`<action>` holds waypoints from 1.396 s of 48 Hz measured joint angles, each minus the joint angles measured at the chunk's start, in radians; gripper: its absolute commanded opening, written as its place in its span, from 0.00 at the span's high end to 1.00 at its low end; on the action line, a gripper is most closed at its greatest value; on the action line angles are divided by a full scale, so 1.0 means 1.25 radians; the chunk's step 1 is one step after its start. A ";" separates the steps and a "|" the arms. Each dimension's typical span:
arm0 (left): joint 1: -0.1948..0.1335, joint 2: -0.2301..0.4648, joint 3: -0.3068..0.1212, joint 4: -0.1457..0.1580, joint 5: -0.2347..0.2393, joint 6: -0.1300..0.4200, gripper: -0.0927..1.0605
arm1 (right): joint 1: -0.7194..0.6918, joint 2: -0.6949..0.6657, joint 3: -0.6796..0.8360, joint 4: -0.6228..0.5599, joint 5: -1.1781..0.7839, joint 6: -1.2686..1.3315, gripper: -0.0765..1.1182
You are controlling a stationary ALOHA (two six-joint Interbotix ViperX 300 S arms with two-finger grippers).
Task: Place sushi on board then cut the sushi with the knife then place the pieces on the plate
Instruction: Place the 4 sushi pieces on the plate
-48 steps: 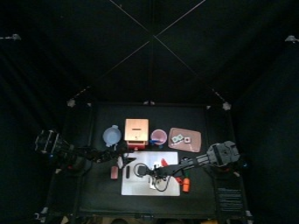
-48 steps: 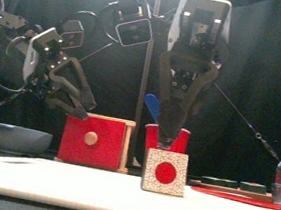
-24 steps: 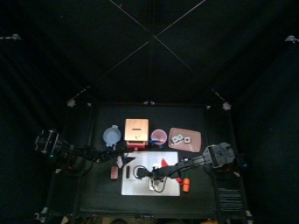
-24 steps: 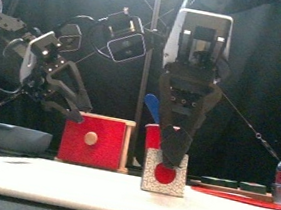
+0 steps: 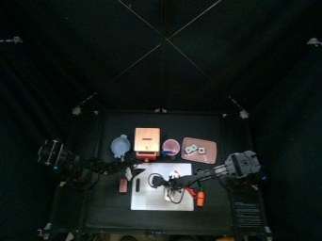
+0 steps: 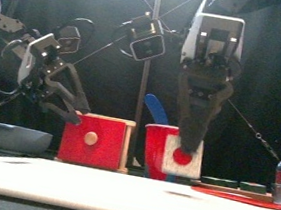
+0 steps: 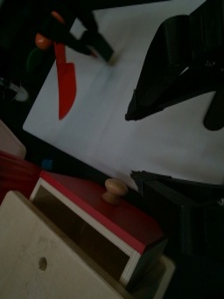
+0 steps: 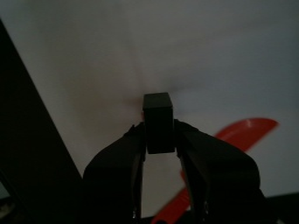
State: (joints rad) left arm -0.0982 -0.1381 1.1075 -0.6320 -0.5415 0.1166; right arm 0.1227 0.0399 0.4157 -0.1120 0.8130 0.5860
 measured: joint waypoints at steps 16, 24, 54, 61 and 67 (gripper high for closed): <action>0.000 0.000 0.000 -0.001 0.000 0.000 0.17 | -0.189 -0.346 0.333 -0.104 0.061 0.210 0.43; 0.009 0.000 -0.001 -0.001 0.000 0.004 0.17 | -0.286 -0.507 0.455 -0.113 0.036 0.255 0.43; 0.038 0.000 -0.007 0.017 -0.001 0.004 0.17 | -0.557 -0.609 0.612 -0.160 -0.118 0.245 0.24; 0.039 0.000 -0.010 0.017 0.000 0.004 0.17 | -0.557 -0.601 0.612 -0.169 -0.120 0.245 0.23; 0.039 0.000 -0.013 0.017 -0.001 0.004 0.17 | -0.557 -0.603 0.610 -0.169 -0.120 0.247 0.23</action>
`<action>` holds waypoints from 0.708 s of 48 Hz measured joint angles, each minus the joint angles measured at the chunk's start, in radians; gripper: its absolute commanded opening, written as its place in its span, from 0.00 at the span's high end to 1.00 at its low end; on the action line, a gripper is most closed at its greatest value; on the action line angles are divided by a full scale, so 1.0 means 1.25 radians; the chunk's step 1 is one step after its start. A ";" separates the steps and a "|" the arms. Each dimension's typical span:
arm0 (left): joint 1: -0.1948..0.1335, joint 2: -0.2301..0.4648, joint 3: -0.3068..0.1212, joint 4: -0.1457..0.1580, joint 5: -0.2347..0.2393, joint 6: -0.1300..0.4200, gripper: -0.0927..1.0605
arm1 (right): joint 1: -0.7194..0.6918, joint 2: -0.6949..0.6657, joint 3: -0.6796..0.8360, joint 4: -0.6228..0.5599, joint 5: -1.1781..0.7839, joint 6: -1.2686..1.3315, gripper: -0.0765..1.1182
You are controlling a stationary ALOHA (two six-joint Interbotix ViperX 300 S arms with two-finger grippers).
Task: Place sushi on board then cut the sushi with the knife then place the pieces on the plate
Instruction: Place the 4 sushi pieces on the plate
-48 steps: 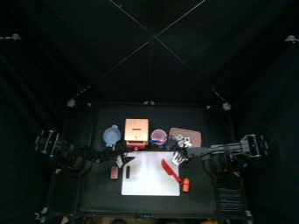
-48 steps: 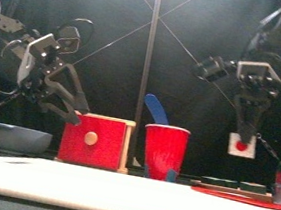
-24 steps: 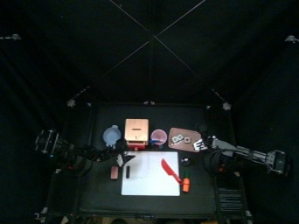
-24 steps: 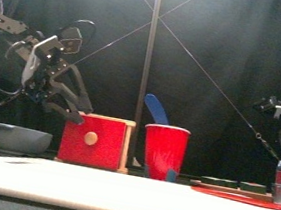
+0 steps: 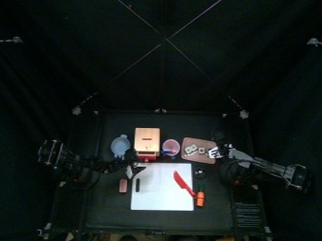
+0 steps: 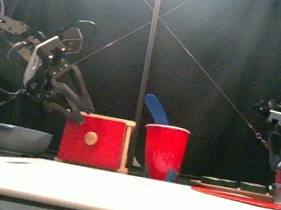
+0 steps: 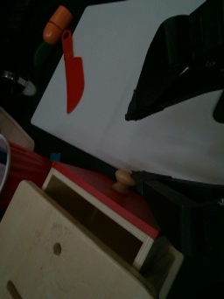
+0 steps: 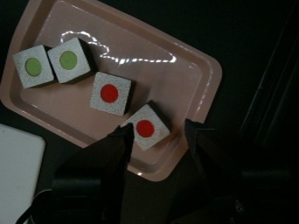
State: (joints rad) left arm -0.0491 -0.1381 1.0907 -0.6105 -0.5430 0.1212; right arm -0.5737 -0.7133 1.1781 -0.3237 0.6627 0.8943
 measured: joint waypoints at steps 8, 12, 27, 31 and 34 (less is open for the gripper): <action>-0.001 0.000 -0.004 0.000 0.001 -0.001 0.17 | 0.011 -0.004 -0.011 0.012 -0.021 0.000 0.23; -0.001 0.000 -0.010 0.000 0.001 -0.001 0.17 | 0.049 -0.004 -0.026 0.017 -0.066 0.000 0.23; -0.005 -0.040 -0.085 0.085 -0.012 0.000 0.17 | 0.310 0.022 -0.091 -0.135 -0.433 -0.001 0.23; -0.011 -0.055 -0.101 0.112 -0.028 0.000 0.17 | 0.350 0.037 -0.109 -0.188 -0.540 0.000 0.23; -0.021 -0.065 -0.104 0.136 -0.050 -0.001 0.17 | 0.374 0.052 -0.126 -0.227 -0.617 -0.001 0.23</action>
State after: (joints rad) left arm -0.0752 -0.2194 0.9603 -0.4403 -0.6059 0.1197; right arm -0.1058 -0.6489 1.0201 -0.6075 -0.1089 0.8928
